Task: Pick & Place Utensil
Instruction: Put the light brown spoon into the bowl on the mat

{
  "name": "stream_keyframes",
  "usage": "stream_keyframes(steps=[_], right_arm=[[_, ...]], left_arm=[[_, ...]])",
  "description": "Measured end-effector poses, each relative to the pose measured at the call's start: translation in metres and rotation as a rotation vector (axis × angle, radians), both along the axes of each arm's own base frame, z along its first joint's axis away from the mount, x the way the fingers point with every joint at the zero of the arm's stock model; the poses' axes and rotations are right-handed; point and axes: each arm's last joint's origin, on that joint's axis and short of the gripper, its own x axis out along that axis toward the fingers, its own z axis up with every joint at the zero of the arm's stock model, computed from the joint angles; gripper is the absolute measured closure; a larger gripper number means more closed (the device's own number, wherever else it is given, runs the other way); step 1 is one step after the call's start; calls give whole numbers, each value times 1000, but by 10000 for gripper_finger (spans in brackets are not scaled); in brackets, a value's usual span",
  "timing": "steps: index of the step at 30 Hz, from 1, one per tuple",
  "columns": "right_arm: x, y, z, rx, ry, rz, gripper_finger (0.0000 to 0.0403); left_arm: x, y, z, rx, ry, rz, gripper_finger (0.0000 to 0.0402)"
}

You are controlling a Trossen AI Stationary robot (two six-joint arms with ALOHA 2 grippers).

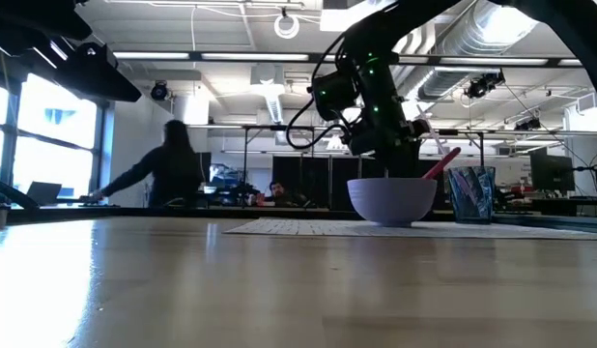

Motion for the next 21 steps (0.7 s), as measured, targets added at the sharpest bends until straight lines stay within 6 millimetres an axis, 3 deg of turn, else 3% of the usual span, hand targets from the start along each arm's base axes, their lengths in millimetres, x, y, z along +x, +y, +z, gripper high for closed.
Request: stream_keyframes(steps=[6,11,15,21], right_arm=[[-3,3,7,-24,25,14,247],[-10,18,34,-88,-13,28,242],[-10,49,64,-197,-129,75,241],[3,115,93,-347,-373,220,244]], left_arm=[[0,-1,0,-16,10,-31,3],[0,-1,0,-16,11,-31,3],[-1,-3,0,-22,6,-27,3],[-11,-23,12,-138,-16,-62,3]])
